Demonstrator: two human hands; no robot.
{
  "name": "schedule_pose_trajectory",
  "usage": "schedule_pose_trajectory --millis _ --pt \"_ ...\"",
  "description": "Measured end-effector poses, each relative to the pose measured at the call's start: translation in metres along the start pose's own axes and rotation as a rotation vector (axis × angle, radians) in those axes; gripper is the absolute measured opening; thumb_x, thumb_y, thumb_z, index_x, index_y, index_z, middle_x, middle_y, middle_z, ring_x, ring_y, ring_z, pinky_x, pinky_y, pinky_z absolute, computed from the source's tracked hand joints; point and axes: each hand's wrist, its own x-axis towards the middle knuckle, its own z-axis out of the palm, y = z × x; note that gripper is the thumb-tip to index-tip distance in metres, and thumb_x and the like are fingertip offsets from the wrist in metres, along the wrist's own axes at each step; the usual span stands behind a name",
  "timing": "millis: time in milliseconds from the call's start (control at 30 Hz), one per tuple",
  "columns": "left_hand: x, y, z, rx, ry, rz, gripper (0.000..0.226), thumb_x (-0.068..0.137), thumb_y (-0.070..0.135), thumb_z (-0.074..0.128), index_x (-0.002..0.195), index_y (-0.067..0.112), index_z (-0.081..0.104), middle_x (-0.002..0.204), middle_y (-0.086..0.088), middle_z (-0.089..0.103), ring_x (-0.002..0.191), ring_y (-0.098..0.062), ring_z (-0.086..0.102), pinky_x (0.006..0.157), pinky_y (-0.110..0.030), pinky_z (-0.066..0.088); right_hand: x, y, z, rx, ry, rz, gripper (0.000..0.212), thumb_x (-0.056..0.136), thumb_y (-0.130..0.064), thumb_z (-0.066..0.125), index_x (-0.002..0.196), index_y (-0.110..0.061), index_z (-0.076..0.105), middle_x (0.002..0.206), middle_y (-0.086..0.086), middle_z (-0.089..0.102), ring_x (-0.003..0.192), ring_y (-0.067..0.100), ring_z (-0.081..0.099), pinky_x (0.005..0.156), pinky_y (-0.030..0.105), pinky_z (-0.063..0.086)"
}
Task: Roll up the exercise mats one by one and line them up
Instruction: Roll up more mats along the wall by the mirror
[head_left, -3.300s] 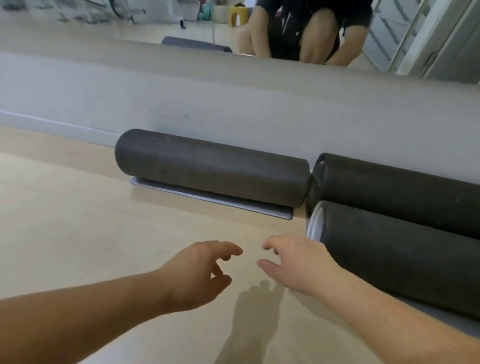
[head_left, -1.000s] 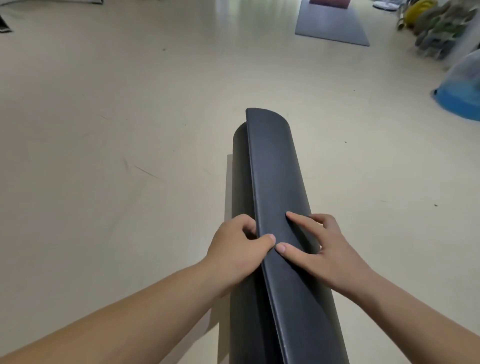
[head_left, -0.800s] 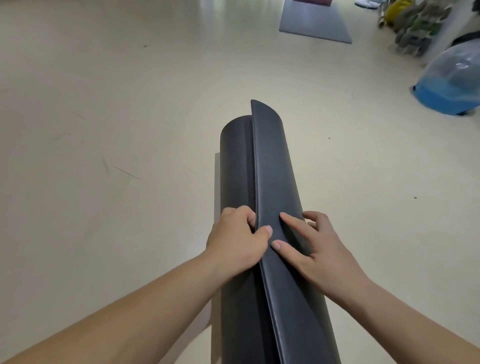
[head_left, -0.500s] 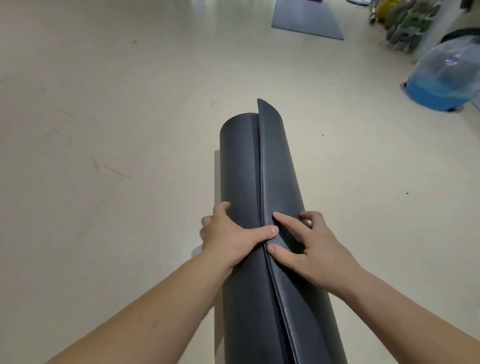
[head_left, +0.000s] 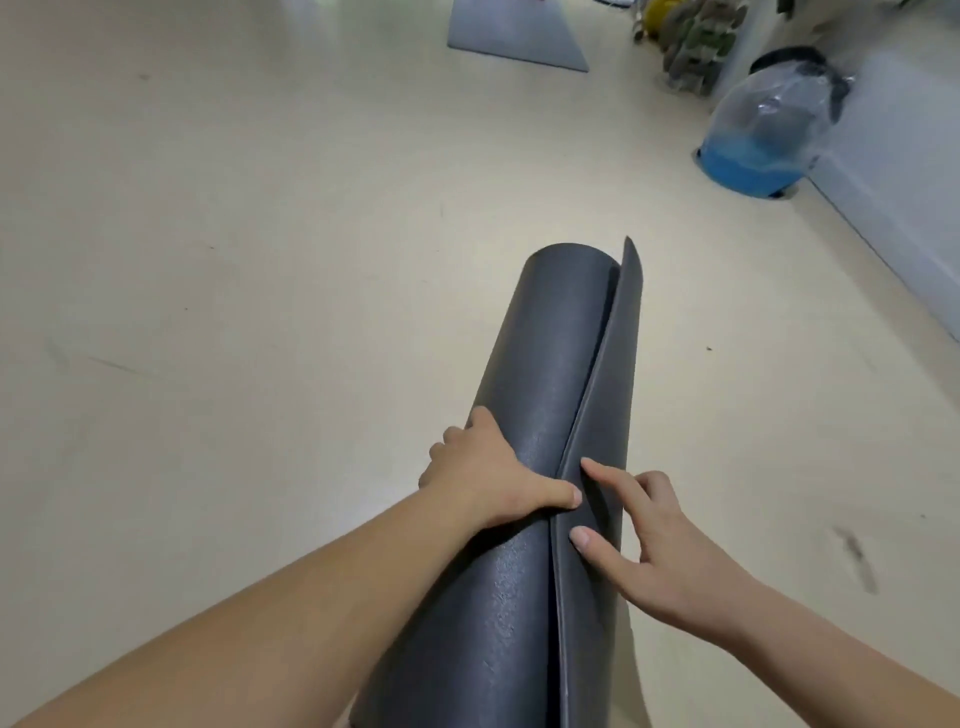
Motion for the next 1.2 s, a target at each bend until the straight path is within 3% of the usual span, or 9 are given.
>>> schedule_pose_trajectory --millis 100,200,367,533,667,733,900,1033,1200 --pt "-0.007 0.046 0.019 0.32 -0.076 0.164 0.13 0.045 0.08 0.082 0.148 0.021 0.032 0.134 -0.007 0.049 0.125 -0.032 0.048 0.099 -0.05 0.051 -0.028 0.03 -0.029 -0.238 0.082 0.041 0.065 0.089 -0.059 0.065 0.146 -0.051 0.034 0.128 -0.018 0.031 0.1 -0.001 0.051 0.078 0.025 0.049" --pt "-0.025 0.084 0.047 0.653 -0.058 0.411 0.129 0.051 0.073 0.086 0.151 0.017 0.025 0.134 -0.013 0.048 0.122 -0.036 0.047 0.099 -0.055 0.047 -0.043 0.052 -0.056 -0.483 0.163 0.024 0.094 0.079 -0.058 0.077 0.158 -0.04 0.027 0.152 -0.004 0.03 0.14 0.02 0.038 0.103 0.036 0.052" --pt "-0.068 0.102 0.106 1.11 0.081 0.94 0.136 0.073 0.047 0.091 0.165 0.009 -0.002 0.161 -0.035 0.019 0.149 -0.054 0.021 0.116 -0.073 0.024 -0.07 0.083 -0.085 -0.743 -0.14 0.149 0.149 0.066 -0.079 0.078 0.157 -0.037 -0.032 0.171 0.004 -0.027 0.159 0.028 -0.02 0.131 0.044 -0.002" --pt "-0.071 0.065 0.152 1.233 0.204 1.268 0.093 0.093 0.039 0.074 0.164 0.015 0.021 0.159 -0.037 0.026 0.149 -0.054 0.026 0.114 -0.073 0.027 -0.09 0.106 -0.096 -0.596 -0.242 0.257 0.148 0.062 -0.072 0.086 0.16 -0.043 -0.021 0.17 -0.002 0.016 0.153 0.021 0.025 0.126 0.037 0.026" --pt "-0.068 0.048 0.151 0.757 0.35 1.549 0.064 0.09 0.03 0.077 0.147 0.019 0.053 0.149 -0.022 0.053 0.138 -0.04 0.049 0.113 -0.058 0.037 -0.1 0.114 -0.088 -0.473 -0.192 0.304 0.149 0.047 -0.072 0.091 0.151 -0.061 -0.014 0.152 -0.007 0.035 0.135 0.021 0.045 0.107 0.041 0.049" --pt "-0.064 0.043 0.115 0.538 0.369 1.436 0.069 0.084 0.031 0.081 0.146 0.018 0.054 0.151 -0.022 0.052 0.138 -0.041 0.05 0.116 -0.056 0.036 -0.103 0.114 -0.084 -0.477 -0.168 0.284 0.146 0.045 -0.075 0.089 0.149 -0.061 -0.012 0.151 -0.006 0.036 0.134 0.023 0.044 0.107 0.042 0.048" --pt "-0.063 0.018 0.046 0.446 0.241 0.475 0.109 0.085 0.087 0.052 0.166 0.03 0.004 0.174 -0.014 -0.007 0.161 -0.033 0.006 0.126 -0.047 0.027 -0.106 0.108 -0.08 -0.414 -0.167 0.235 0.141 0.045 -0.078 0.087 0.152 -0.055 -0.003 0.156 -0.012 0.03 0.139 0.017 0.039 0.11 0.036 0.046" --pt "-0.072 0.01 0.054 0.29 0.229 0.461 0.11 0.081 0.084 0.062 0.166 0.035 0.011 0.174 -0.001 -0.008 0.157 -0.023 0.013 0.112 -0.039 0.044 -0.107 0.101 -0.082 -0.232 -0.099 0.191 0.122 0.05 -0.076 0.087 0.15 -0.048 0.023 0.147 -0.021 0.043 0.128 0.006 0.048 0.105 0.026 0.044" --pt "-0.071 0.019 0.071 0.273 0.252 0.519 0.1 0.08 0.079 0.068 0.162 0.038 0.027 0.173 0.0 -0.002 0.152 -0.024 0.022 0.104 -0.041 0.05 -0.122 0.11 -0.08 -0.273 -0.048 0.242 0.12 0.048 -0.083 0.083 0.147 -0.05 0.023 0.147 -0.021 0.043 0.13 0.008 0.047 0.107 0.031 0.046"
